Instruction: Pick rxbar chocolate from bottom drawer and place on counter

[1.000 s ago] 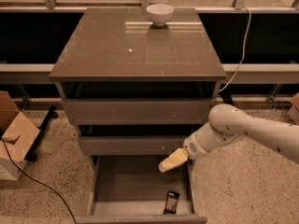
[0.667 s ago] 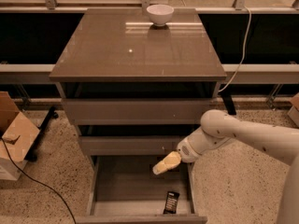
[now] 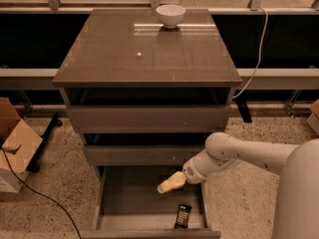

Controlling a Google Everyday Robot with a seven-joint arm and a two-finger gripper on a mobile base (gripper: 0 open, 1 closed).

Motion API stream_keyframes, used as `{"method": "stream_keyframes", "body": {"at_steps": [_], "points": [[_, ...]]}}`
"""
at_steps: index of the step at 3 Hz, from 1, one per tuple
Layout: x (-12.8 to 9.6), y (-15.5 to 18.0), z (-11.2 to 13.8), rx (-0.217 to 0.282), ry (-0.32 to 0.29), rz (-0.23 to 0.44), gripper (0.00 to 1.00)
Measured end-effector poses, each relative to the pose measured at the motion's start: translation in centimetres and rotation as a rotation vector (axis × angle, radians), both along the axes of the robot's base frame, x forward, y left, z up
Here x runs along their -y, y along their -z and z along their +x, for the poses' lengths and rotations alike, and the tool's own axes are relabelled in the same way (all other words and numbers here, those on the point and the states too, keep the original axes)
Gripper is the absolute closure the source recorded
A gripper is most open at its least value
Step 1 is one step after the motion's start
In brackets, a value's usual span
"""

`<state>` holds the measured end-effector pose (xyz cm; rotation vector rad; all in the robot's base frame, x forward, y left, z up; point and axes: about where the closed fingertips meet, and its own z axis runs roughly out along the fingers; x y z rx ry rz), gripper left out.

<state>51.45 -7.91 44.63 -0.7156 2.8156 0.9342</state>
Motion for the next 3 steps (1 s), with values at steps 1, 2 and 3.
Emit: {"method": "stream_keyframes", "body": {"at_steps": [1, 2, 3], "points": [[-0.4, 3.6, -0.4, -0.040, 0.036, -0.013, 0.00], [-1.2, 9.2, -1.0, -0.104, 0.083, -0.033, 0.00], [-1.2, 9.3, -1.0, -0.104, 0.083, -0.033, 0.00]]}}
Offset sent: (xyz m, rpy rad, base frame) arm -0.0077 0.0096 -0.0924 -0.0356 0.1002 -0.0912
